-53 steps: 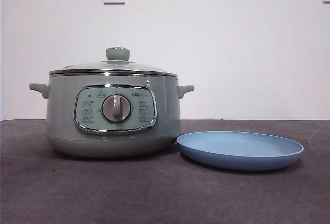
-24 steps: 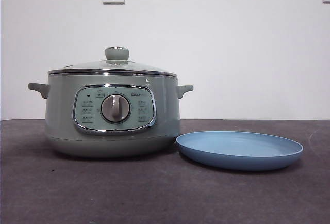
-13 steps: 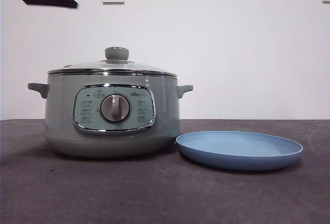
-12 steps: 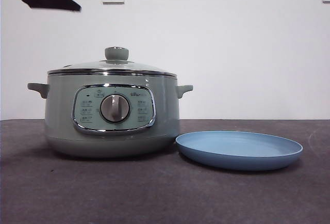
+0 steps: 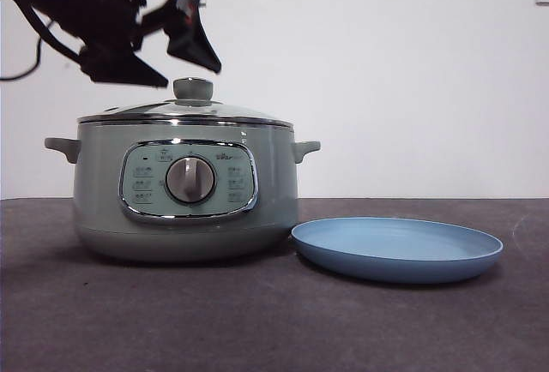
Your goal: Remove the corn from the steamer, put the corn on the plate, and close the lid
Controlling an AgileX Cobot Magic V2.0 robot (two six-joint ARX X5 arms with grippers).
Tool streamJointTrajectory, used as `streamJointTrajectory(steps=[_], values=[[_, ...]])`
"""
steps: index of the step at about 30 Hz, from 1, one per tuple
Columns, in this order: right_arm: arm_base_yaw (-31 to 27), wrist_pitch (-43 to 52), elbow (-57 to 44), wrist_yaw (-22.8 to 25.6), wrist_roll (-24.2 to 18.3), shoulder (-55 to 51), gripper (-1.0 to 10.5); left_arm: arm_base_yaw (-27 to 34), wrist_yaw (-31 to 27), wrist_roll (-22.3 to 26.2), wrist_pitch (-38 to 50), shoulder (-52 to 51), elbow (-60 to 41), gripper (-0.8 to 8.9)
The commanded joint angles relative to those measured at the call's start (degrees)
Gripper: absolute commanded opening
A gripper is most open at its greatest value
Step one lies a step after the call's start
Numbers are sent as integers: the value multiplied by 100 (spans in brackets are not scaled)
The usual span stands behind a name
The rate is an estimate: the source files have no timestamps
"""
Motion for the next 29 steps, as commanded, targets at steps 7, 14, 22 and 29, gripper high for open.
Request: streamJointTrajectory(steps=[7, 14, 22, 29], values=[[11, 26, 17, 15, 4, 26, 603, -199, -367, 118, 197, 455, 9, 594], [11, 26, 17, 31, -13, 57, 602, -291, -610, 122, 391, 455, 9, 295], [11, 26, 17, 186, -17, 63, 599, -293, -584, 114, 363, 448, 9, -9], [7, 24, 17, 339, -37, 63, 599, -291, -424, 114, 378, 407, 9, -9]])
